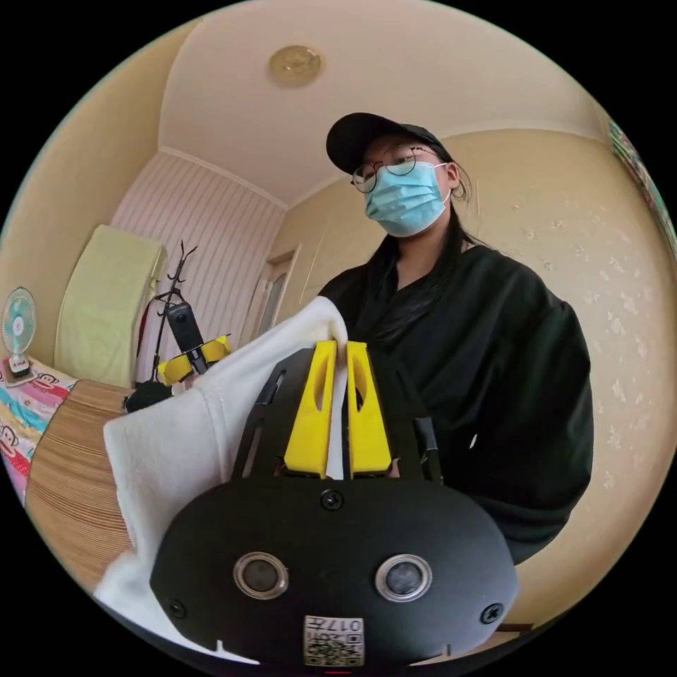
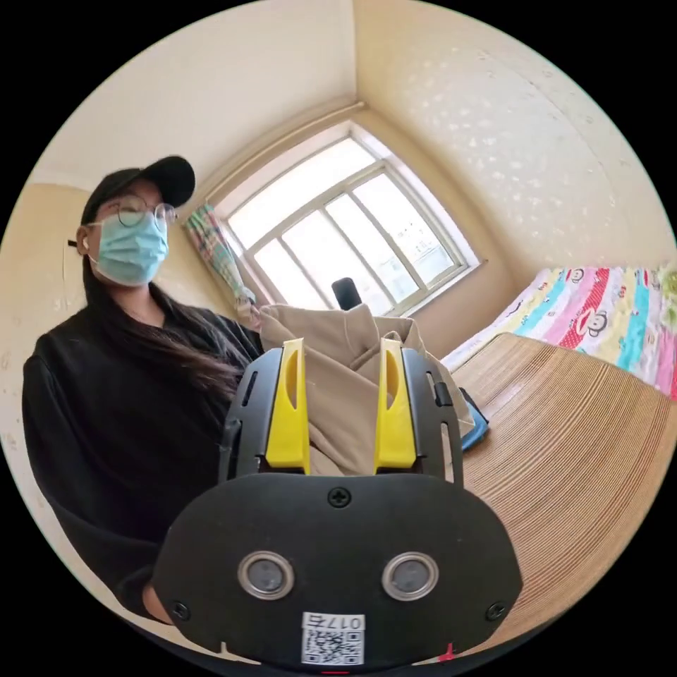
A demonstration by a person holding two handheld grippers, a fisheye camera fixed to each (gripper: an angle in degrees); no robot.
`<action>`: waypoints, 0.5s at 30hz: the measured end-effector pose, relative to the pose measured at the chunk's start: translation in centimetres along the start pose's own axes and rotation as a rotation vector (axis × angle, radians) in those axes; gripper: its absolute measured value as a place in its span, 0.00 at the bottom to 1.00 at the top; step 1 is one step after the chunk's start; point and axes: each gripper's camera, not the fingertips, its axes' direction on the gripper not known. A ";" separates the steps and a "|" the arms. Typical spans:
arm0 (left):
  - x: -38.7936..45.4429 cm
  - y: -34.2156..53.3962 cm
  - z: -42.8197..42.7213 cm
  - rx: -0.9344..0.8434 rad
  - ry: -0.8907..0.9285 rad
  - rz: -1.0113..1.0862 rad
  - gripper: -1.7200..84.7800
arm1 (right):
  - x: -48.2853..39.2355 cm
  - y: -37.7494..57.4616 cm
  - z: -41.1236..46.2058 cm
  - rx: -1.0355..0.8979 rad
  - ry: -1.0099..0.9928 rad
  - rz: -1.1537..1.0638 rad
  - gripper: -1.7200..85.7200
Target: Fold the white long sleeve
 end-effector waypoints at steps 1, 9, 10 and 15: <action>-1.0 -0.6 2.1 -0.022 0.021 0.016 0.03 | -0.9 -1.2 1.9 -0.111 0.058 -0.058 0.20; -6.9 -0.1 10.1 -0.066 0.120 -0.247 0.05 | -4.0 -2.0 5.6 -0.053 0.093 -0.124 0.15; -7.3 0.1 10.4 -0.060 0.109 -0.284 0.05 | -4.5 -2.0 5.8 -0.035 0.089 -0.137 0.12; -7.6 0.3 9.7 -0.042 -0.117 -0.403 0.08 | -5.5 -3.5 3.7 0.022 0.380 -0.072 0.06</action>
